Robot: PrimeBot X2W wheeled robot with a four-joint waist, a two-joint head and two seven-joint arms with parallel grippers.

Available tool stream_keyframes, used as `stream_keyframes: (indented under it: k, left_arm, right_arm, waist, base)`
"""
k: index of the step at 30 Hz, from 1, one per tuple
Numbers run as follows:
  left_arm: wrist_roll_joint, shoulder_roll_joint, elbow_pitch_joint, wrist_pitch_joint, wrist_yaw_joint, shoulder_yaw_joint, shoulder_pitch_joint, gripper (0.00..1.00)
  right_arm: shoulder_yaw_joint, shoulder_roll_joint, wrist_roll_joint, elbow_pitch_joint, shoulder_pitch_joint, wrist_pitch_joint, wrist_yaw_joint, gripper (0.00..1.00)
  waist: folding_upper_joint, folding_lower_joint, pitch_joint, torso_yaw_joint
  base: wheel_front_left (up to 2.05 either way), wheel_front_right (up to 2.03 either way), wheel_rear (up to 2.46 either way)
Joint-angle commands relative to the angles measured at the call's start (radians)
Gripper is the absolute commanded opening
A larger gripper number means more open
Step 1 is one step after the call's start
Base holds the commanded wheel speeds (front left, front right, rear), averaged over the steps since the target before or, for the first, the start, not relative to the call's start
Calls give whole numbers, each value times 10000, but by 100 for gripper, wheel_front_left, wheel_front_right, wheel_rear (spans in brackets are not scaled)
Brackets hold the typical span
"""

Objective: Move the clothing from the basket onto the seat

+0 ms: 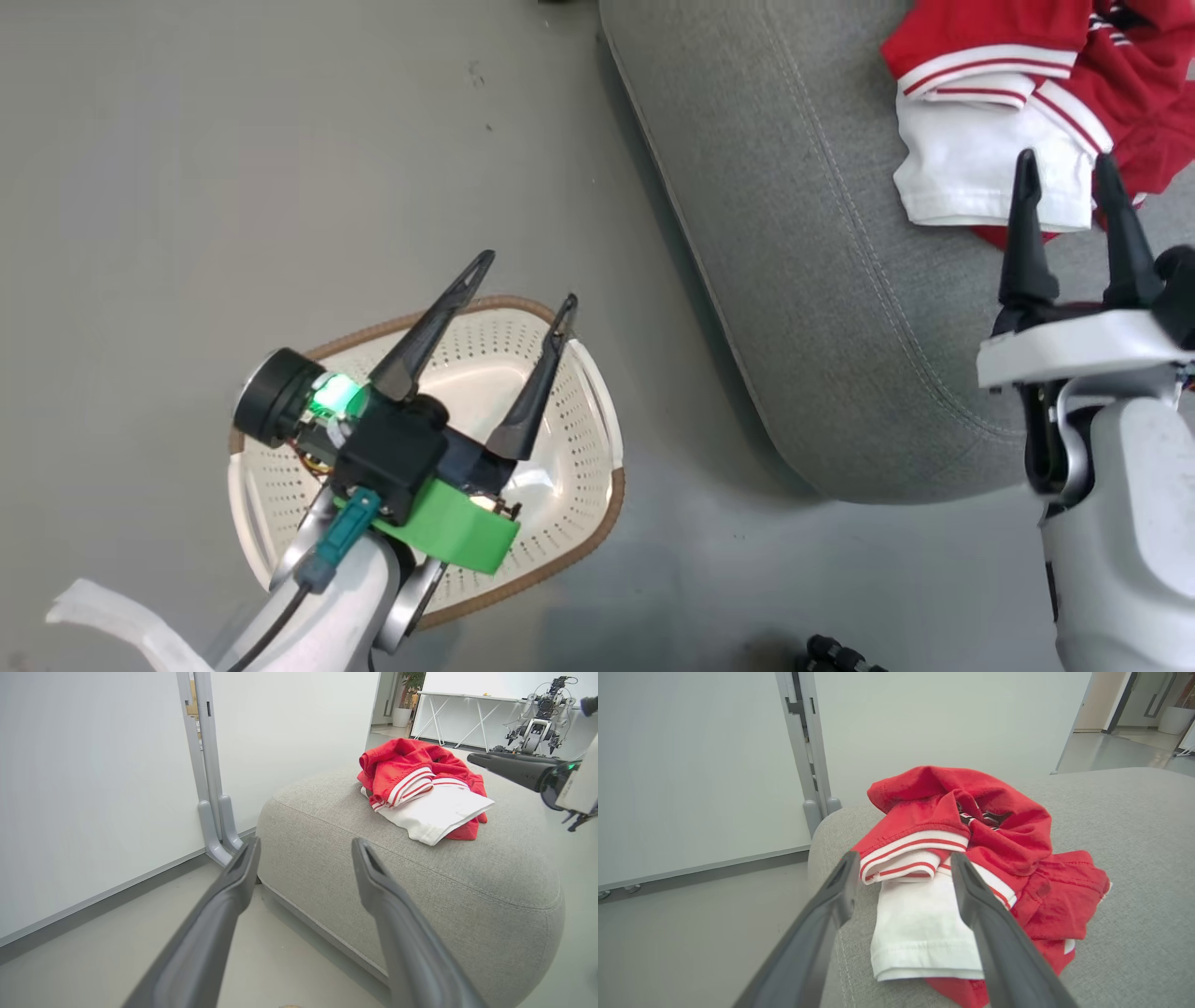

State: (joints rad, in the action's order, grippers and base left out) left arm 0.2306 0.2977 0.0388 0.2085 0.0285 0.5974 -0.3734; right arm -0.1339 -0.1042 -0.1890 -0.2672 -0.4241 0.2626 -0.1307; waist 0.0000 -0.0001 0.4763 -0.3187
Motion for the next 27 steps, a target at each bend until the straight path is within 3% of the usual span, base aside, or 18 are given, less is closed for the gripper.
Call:
stream_keyframes:
  k: [1, 13, 20, 27]
  left_arm:
    - [88, -42, -101, 139, 125, -137, 178, 100]
    - [779, -590, -822, 568, 936, -1842, 1034, 100]
    - [768, -936, -853, 566, 934, -3147, 1822, 100]
    - [499, -1302, -876, 568, 787, -4367, 2785, 100]
  right_arm:
    - [108, 54, 144, 234, 339, 30, 1, 100]
    - [829, 274, 537, 2090, 2095, -525, 1, 100]
    - [994, 370, 728, 2859, 2786, -1035, 1, 100]
    - [1083, 425, 802, 3215, 3411, -1414, 1, 100]
  waist:
    - [0, 1, -614, 466]
    - [0, 1, -1582, 2202]
    - [0, 1, -2012, 2903]
    - [0, 1, -2569, 3129]
  base:
    - [0, 0, 0]
    - [0, 0, 0]
    - [0, 0, 0]
    - [0, 0, 0]
